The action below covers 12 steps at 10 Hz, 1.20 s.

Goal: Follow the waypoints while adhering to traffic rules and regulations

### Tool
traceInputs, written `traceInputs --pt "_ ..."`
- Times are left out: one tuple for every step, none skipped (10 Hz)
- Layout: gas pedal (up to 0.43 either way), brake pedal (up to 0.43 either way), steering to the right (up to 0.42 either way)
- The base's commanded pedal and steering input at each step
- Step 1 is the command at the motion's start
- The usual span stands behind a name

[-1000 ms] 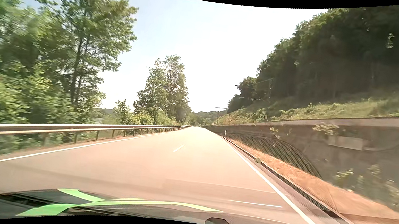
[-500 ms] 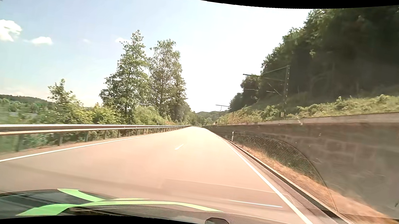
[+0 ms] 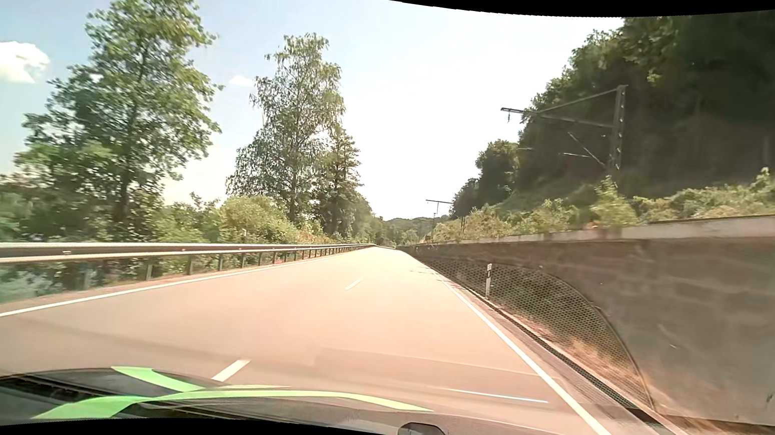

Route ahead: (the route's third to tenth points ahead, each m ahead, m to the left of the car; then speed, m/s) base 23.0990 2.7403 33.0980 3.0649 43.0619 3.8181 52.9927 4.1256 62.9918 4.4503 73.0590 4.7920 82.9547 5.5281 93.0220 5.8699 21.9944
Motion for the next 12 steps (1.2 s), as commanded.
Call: traceInputs --pt "0.177 0.000 -0.008" --pt "0.169 0.000 -0.008" --pt "0.169 0.000 -0.009" --pt "0.169 0.000 -0.008" --pt "0.169 0.000 -0.008" --pt "0.177 0.000 -0.008" --pt "0.177 0.000 -0.007" --pt "0.177 0.000 -0.008" --pt "0.177 0.000 -0.008" --pt "0.189 0.000 -0.007" --pt "0.189 0.000 -0.007" --pt "0.197 0.000 -0.007"
